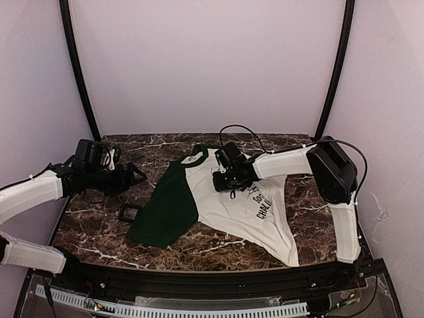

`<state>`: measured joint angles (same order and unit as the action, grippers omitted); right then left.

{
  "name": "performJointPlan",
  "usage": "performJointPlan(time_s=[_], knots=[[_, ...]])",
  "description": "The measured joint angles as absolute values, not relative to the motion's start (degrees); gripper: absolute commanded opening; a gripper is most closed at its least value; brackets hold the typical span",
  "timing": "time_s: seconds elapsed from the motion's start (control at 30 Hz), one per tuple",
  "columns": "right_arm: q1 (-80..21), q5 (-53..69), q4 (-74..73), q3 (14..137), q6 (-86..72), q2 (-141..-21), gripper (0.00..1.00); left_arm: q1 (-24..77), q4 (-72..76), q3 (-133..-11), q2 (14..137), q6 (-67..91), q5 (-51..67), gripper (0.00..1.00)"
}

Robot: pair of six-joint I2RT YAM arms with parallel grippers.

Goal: Remove the brooch from the garment
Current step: Adjust the flattened clothing at the center of the board.

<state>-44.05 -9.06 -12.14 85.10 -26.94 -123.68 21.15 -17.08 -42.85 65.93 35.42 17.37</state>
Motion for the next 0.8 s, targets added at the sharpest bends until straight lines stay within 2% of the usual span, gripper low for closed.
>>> performJointPlan(time_s=[0.07, 0.2, 0.23, 0.53, 0.8], knots=[[-43.9, -9.0, -12.0, 85.7, -27.1, -124.2, 0.26, 21.2, -17.1, -42.9, 66.1, 35.4, 17.2, 0.93], [-43.5, -8.9, -11.9, 86.6, -27.5, -125.1, 0.03, 21.2, -17.1, -42.9, 66.0, 35.4, 16.9, 0.93], [-43.4, -8.8, -11.9, 86.7, -27.9, -125.2, 0.0, 21.2, -17.1, -42.9, 66.0, 35.4, 16.8, 0.93], [-42.8, -6.3, -12.0, 85.7, -29.2, -120.9, 0.0, 21.2, -18.2, -42.9, 65.4, 34.8, 14.9, 0.94], [-42.0, -3.0, -7.7, 79.5, -31.5, -98.8, 0.0, 21.2, -19.8, -43.7, 64.7, 33.4, 12.9, 0.94]])
